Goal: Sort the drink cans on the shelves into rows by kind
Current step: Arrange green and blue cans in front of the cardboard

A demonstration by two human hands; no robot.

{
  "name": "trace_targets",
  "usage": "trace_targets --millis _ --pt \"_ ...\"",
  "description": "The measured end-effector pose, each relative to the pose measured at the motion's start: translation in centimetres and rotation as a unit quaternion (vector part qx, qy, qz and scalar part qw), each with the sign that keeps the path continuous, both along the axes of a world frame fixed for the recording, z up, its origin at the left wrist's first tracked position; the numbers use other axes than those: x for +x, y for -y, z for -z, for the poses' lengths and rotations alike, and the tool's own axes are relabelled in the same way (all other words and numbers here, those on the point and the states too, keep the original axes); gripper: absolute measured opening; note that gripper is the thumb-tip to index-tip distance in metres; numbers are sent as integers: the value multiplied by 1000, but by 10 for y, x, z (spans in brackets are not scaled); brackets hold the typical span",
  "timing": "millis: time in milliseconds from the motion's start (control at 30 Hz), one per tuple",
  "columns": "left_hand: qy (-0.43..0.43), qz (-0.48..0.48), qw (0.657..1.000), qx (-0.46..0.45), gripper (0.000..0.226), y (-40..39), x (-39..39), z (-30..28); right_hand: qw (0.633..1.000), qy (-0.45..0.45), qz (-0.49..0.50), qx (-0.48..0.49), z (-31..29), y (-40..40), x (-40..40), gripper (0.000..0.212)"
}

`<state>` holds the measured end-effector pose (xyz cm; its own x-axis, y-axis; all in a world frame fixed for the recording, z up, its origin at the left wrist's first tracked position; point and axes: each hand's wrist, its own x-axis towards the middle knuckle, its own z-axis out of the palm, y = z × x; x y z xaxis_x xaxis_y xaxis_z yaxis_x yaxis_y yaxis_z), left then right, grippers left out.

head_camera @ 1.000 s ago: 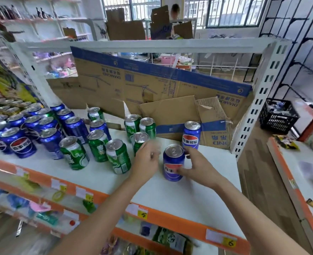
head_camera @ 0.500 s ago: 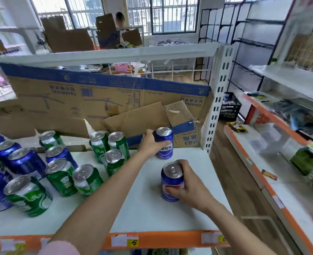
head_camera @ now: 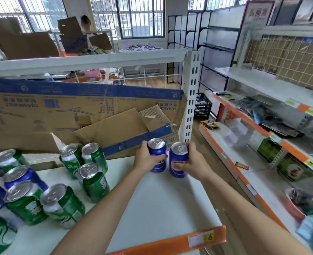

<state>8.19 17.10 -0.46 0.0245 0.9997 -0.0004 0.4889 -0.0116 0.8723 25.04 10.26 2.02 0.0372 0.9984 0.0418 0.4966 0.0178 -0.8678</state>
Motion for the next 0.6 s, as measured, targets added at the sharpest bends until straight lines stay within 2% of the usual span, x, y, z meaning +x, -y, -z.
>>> trace_targets --millis 100,267,367,500,600 --pt "2 13 1000 16 63 3 9 5 1000 7 20 4 9 -22 5 62" --pt "-52 45 997 20 73 1 5 8 997 76 21 10 27 -45 12 72" --pt "-68 10 998 14 75 -13 9 7 994 97 38 18 27 -56 9 76" --pt "-81 -29 996 -1 83 -29 20 5 996 63 62 25 30 -65 7 61" --pt "-99 -29 995 -4 82 -33 21 9 995 77 65 23 34 -70 8 55"
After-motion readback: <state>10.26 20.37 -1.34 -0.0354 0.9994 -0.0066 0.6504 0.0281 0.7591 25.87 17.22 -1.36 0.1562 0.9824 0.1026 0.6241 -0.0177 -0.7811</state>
